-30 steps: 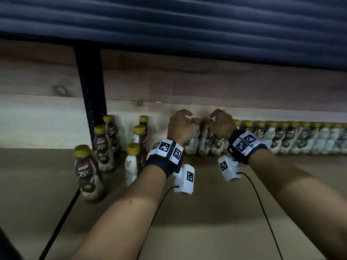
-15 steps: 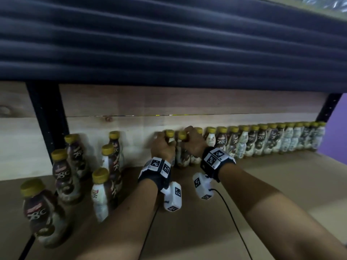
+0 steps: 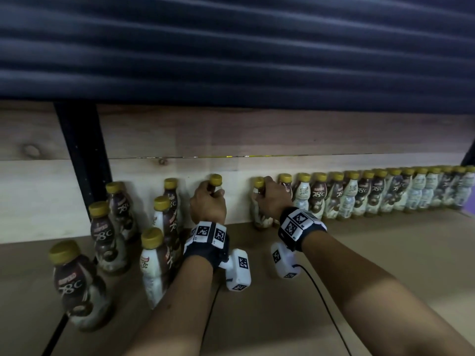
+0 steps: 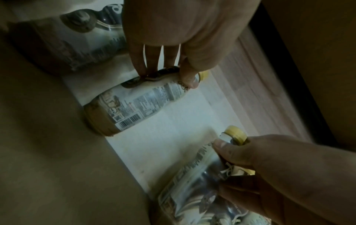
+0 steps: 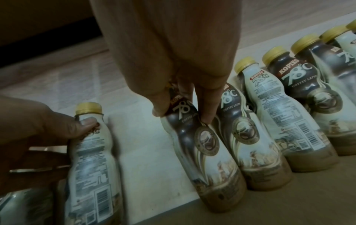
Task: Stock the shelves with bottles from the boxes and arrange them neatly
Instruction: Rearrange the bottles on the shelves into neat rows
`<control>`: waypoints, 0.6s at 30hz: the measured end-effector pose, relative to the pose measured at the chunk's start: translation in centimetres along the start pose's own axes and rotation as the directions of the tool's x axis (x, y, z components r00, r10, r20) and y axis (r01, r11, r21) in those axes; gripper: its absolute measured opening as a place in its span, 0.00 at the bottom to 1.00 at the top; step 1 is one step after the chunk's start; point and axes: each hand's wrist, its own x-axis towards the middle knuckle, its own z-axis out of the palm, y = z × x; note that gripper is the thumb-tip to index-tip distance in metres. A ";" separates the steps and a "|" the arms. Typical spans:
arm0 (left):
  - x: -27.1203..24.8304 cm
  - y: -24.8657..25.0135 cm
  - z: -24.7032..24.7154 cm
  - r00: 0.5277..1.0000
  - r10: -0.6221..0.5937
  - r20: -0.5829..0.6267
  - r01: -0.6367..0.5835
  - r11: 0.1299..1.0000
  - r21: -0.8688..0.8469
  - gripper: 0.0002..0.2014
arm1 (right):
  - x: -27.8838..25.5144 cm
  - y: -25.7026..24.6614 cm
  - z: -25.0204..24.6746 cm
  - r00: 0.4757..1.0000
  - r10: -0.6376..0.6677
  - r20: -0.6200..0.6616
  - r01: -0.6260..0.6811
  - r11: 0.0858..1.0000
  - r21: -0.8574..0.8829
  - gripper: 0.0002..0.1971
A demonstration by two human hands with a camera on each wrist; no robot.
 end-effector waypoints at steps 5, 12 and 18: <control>-0.3 -0.8 0.5 0.999 -0.034 -0.024 0.033 0.999 -0.034 0.08 | 0.5 0.4 0.3 1.000 0.003 -0.007 -0.003 1.000 -0.013 0.18; 0.4 -1.5 0.6 0.999 -0.030 -0.012 0.030 0.999 0.045 0.06 | 0.7 0.8 0.7 1.000 0.011 -0.014 -0.011 1.000 0.013 0.17; 0.2 -1.5 0.4 1.000 -0.020 0.003 0.019 0.992 0.128 0.08 | 0.9 0.9 0.7 1.000 0.009 -0.011 -0.009 1.000 0.016 0.16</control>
